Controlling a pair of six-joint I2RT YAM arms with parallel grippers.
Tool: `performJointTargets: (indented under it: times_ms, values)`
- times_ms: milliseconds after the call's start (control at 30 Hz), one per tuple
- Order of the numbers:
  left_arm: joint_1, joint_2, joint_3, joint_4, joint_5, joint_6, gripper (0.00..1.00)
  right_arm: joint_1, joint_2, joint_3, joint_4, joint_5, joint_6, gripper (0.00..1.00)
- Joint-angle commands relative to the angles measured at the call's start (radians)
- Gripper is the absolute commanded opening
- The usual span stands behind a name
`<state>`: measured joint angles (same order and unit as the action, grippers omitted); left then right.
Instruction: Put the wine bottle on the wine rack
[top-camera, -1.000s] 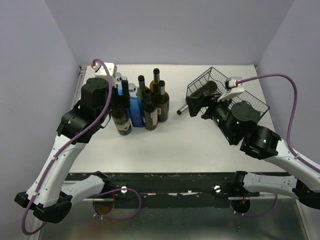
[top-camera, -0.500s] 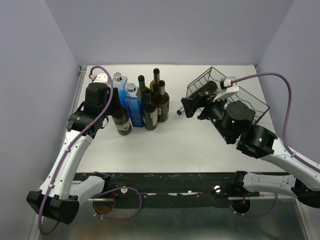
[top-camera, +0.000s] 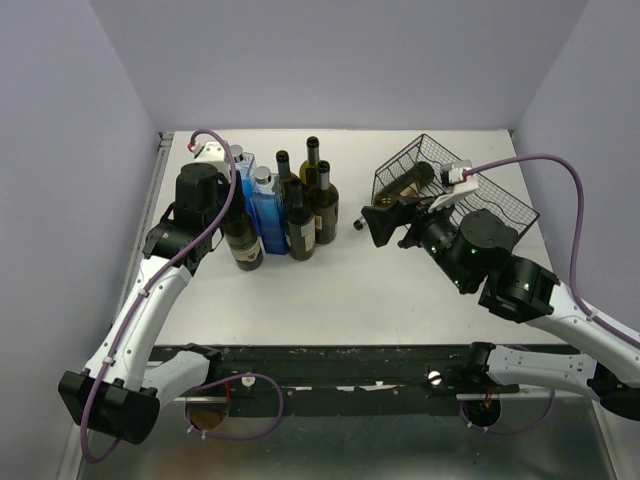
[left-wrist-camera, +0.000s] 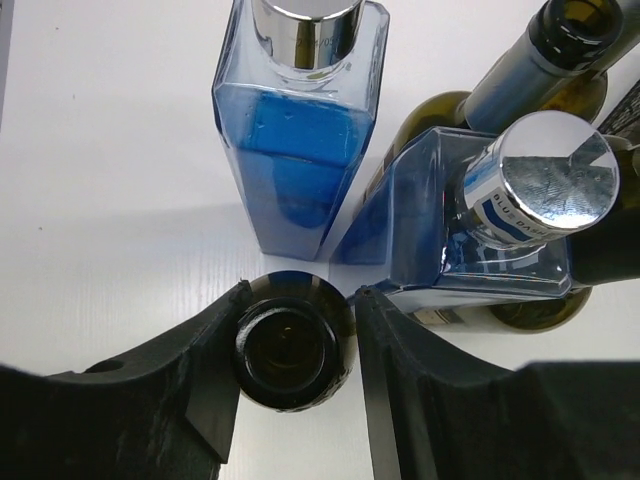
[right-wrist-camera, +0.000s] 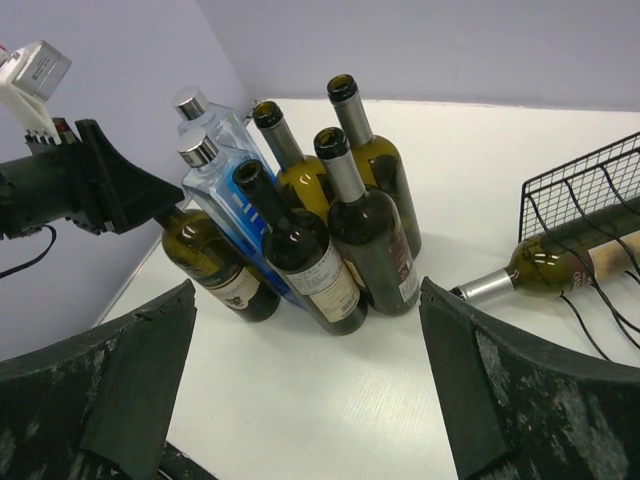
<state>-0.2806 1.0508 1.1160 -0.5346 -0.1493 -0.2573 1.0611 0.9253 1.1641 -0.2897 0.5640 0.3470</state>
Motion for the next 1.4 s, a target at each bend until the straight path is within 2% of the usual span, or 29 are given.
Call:
performJointTargets:
  times_ms: [0, 167, 233, 300, 433, 567, 800, 933, 1100, 1367]
  values:
    - [0.008, 0.005, -0.024, 0.059, 0.042, 0.030, 0.53, 0.007, -0.009, -0.015, 0.015, -0.049, -0.022, 1.00]
    - [0.008, 0.000, -0.022, 0.041, 0.050, 0.046, 0.37, 0.007, -0.008, -0.014, 0.015, -0.084, -0.046, 1.00]
    - [0.008, -0.009, -0.016, 0.027, 0.051, 0.053, 0.24, 0.005, -0.003, -0.012, 0.011, -0.105, -0.055, 1.00]
    - [0.008, -0.021, -0.002, 0.001, 0.051, 0.059, 0.00, 0.005, 0.003, -0.011, 0.004, -0.136, -0.068, 1.00]
    - [0.008, -0.060, 0.054, -0.074, 0.065, 0.081, 0.00, 0.007, 0.021, -0.011, 0.006, -0.234, -0.100, 1.00]
    - [0.006, -0.112, 0.158, -0.178, 0.148, 0.124, 0.00, 0.005, 0.050, -0.017, 0.026, -0.364, -0.154, 1.00]
    - [0.003, -0.126, 0.419, -0.404, 0.488, 0.188, 0.00, 0.005, 0.121, -0.073, 0.159, -0.627, -0.233, 1.00]
    - [0.000, -0.104, 0.562, -0.524, 0.582, 0.208, 0.00, 0.007, 0.174, -0.125, 0.273, -0.743, -0.247, 1.00]
    - [-0.017, -0.098, 0.639, -0.567, 0.724, 0.202, 0.00, 0.007, 0.239, -0.170, 0.415, -0.812, -0.278, 1.00]
    - [-0.081, -0.077, 0.688, -0.564, 0.780, 0.199, 0.00, 0.007, 0.319, -0.219, 0.586, -0.964, -0.302, 1.00]
